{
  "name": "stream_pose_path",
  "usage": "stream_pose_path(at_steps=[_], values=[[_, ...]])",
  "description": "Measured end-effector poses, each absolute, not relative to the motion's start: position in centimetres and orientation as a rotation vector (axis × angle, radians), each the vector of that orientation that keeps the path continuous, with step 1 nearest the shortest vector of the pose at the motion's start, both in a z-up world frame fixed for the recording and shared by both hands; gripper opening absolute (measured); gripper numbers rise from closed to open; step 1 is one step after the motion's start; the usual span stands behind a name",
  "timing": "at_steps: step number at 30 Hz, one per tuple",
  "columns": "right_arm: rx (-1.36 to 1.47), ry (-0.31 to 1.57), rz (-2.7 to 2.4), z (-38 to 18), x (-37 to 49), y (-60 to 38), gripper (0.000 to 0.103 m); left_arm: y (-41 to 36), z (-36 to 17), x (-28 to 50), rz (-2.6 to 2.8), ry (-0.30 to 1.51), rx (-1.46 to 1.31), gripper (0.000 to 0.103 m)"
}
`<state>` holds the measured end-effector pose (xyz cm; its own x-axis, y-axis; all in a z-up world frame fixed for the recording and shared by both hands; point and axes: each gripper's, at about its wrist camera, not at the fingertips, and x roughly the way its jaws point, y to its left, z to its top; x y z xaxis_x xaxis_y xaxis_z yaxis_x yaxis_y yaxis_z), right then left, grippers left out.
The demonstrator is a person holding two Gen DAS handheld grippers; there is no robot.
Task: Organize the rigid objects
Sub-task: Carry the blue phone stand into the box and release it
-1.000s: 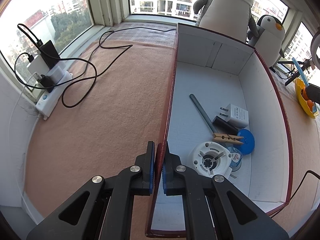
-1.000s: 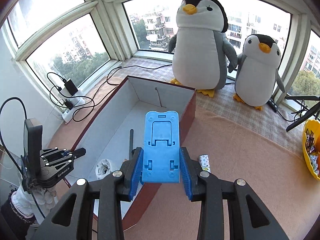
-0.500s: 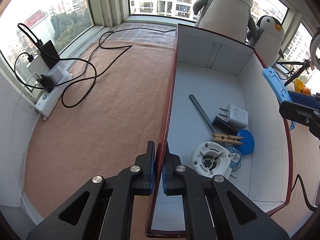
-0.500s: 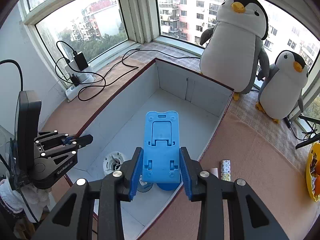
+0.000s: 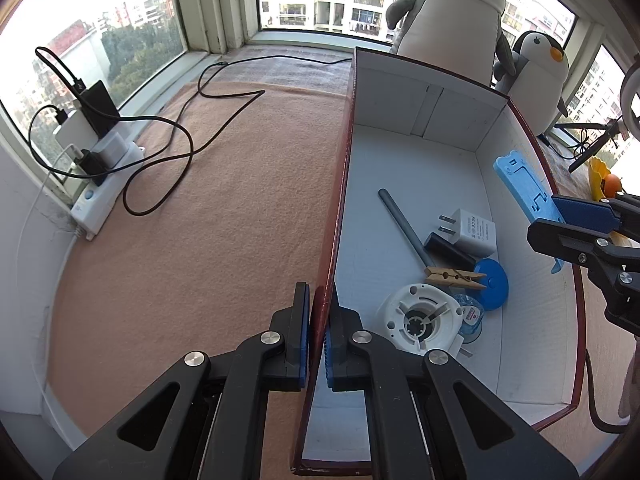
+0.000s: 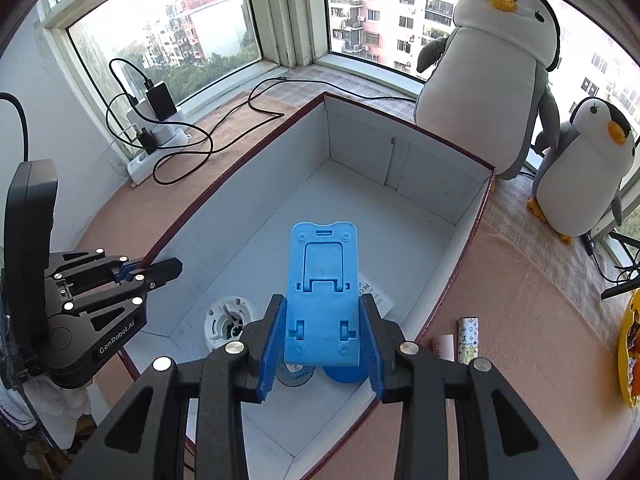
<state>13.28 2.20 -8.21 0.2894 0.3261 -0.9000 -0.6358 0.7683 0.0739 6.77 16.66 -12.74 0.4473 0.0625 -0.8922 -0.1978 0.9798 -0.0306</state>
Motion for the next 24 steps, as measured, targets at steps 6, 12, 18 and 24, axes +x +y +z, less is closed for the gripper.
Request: stream_pose_path(at_steps=[6,12,18,24], values=[[-0.323,1.115,0.657,-8.56,13.41,2.24,0.033,16.67,-12.74,6.77,0.162,1.096,-0.139,0.005],[-0.332,1.112,0.678,-8.61,13.23,2.42,0.033,16.67,-12.74,6.77,0.162,1.096,-0.138,0.005],[-0.340,1.072,0.695,-8.04,12.73,2.57,0.066,16.67,-12.73,6.77,0.162,1.096,-0.137,0.005],[-0.326,1.065,0.690,-7.66,12.95,1.80,0.067,16.67,-12.73,6.78,0.162,1.096,-0.138,0.005]])
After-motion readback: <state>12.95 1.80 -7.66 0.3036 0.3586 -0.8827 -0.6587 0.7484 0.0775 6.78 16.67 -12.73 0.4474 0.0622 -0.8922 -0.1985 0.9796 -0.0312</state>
